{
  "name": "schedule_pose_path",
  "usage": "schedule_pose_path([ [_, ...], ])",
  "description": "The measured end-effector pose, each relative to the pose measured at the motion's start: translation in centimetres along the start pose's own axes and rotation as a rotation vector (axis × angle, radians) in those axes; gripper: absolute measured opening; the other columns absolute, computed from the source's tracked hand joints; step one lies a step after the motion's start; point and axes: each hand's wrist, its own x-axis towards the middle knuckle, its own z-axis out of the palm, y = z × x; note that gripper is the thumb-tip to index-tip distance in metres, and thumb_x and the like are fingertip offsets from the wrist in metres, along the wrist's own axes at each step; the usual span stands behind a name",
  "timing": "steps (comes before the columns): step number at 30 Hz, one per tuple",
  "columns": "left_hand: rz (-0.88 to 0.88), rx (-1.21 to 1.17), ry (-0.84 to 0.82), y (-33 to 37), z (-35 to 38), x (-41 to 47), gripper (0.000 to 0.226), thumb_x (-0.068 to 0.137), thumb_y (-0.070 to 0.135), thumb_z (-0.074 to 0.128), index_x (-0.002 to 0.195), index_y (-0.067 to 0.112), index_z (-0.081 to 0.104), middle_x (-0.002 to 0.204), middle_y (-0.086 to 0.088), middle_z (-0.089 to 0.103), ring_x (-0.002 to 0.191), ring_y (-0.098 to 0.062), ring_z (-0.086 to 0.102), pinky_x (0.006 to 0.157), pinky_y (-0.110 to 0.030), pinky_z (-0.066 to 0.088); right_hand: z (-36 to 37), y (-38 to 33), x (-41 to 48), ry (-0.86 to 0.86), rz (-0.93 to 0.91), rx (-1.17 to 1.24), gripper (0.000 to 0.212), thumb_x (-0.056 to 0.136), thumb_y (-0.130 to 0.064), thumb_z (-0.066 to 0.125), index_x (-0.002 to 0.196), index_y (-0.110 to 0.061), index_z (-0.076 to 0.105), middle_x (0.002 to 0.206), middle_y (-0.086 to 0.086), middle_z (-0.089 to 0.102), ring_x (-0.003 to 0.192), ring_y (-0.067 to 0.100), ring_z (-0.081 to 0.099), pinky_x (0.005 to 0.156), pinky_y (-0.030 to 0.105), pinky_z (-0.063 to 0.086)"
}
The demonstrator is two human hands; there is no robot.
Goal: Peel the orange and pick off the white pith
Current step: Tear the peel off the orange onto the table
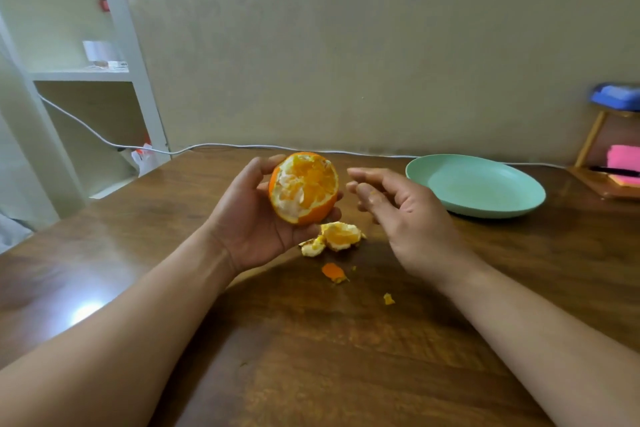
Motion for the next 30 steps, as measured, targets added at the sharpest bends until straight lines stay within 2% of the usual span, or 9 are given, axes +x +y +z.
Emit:
schedule_pose_path([
  [2,-0.02,0.056,0.033,-0.2,0.5,0.1,0.068,0.102,0.065,0.045,0.131,0.009,0.072,0.139,-0.027,0.064,0.084,-0.037,0.074,0.048,-0.026,0.055,-0.2,-0.4,0.0,-0.026,-0.014,0.055,0.034,0.108,-0.036,0.058,0.14,-0.037,0.066,0.12,-0.022,0.075,0.11,-0.001,0.07,0.088,0.018,0.056],
  [5,-0.072,0.193,0.099,-0.4,1.3,0.1,0.088,0.095,0.085,0.034,0.106,0.012,0.082,0.103,-0.02,0.075,0.062,-0.03,0.067,0.036,-0.02,0.034,0.0,-0.6,-0.2,-0.055,-0.047,0.064,0.034,0.107,-0.033,0.061,0.139,-0.032,0.068,0.122,-0.017,0.075,0.109,-0.001,0.071,0.083,0.016,0.055],
  [7,-0.103,0.244,0.138,-0.4,1.7,0.0,0.096,0.089,0.09,0.034,0.097,0.008,0.081,0.09,-0.02,0.074,0.059,-0.031,0.065,0.038,-0.022,0.039,0.0,-0.6,-0.4,-0.079,-0.055,0.047,0.031,0.106,-0.032,0.063,0.136,-0.031,0.071,0.121,-0.017,0.076,0.108,-0.002,0.071,0.085,0.017,0.056],
  [10,-0.116,0.209,0.183,-0.3,1.9,-0.1,0.092,0.088,0.09,0.041,0.1,0.01,0.084,0.104,-0.022,0.076,0.078,-0.039,0.075,0.056,-0.034,0.058,0.0,-0.6,-0.6,-0.109,-0.058,0.033,0.029,0.104,-0.032,0.065,0.132,-0.029,0.074,0.116,-0.019,0.077,0.108,-0.004,0.071,0.086,0.014,0.055],
  [12,-0.109,0.222,0.181,-0.3,1.9,-0.2,0.089,0.089,0.088,0.043,0.108,0.01,0.082,0.106,-0.023,0.075,0.082,-0.04,0.076,0.058,-0.037,0.06,-0.1,-0.8,-0.6,-0.111,-0.057,0.029,0.031,0.102,-0.038,0.066,0.13,-0.028,0.074,0.114,-0.019,0.078,0.106,-0.004,0.071,0.085,0.012,0.055],
  [15,-0.124,0.306,0.215,-0.4,2.0,-0.2,0.086,0.089,0.087,0.045,0.097,0.01,0.083,0.098,-0.021,0.075,0.078,-0.036,0.075,0.061,-0.037,0.06,-0.1,-0.8,-0.7,-0.109,-0.055,-0.06,0.034,0.098,-0.048,0.069,0.126,-0.03,0.075,0.109,-0.018,0.078,0.102,-0.002,0.071,0.084,0.017,0.058],
  [23,-0.137,0.433,0.2,-0.8,2.4,-0.4,0.078,0.094,0.08,0.045,0.085,0.013,0.083,0.093,-0.021,0.074,0.075,-0.035,0.072,0.054,-0.033,0.058,-0.5,-0.7,-0.6,-0.121,-0.183,-0.344,0.026,0.107,-0.044,0.059,0.115,-0.023,0.072,0.091,-0.012,0.074,0.083,0.008,0.068,0.072,0.035,0.054],
  [26,-0.118,0.427,0.195,-0.8,2.5,-0.4,0.076,0.095,0.077,0.045,0.083,0.012,0.082,0.086,-0.019,0.074,0.07,-0.034,0.071,0.052,-0.032,0.057,-0.7,-1.0,-0.4,-0.14,-0.226,-0.411,0.023,0.107,-0.038,0.06,0.119,-0.022,0.07,0.097,-0.01,0.073,0.086,0.009,0.067,0.074,0.036,0.054],
  [30,-0.118,0.451,0.187,-0.9,2.4,-0.3,0.075,0.096,0.076,0.047,0.096,0.007,0.077,0.088,-0.02,0.072,0.07,-0.035,0.071,0.052,-0.033,0.057,-0.8,-1.1,-0.3,-0.153,-0.272,-0.441,0.029,0.103,-0.035,0.058,0.129,-0.023,0.065,0.103,-0.007,0.074,0.09,0.009,0.069,0.077,0.034,0.056],
])
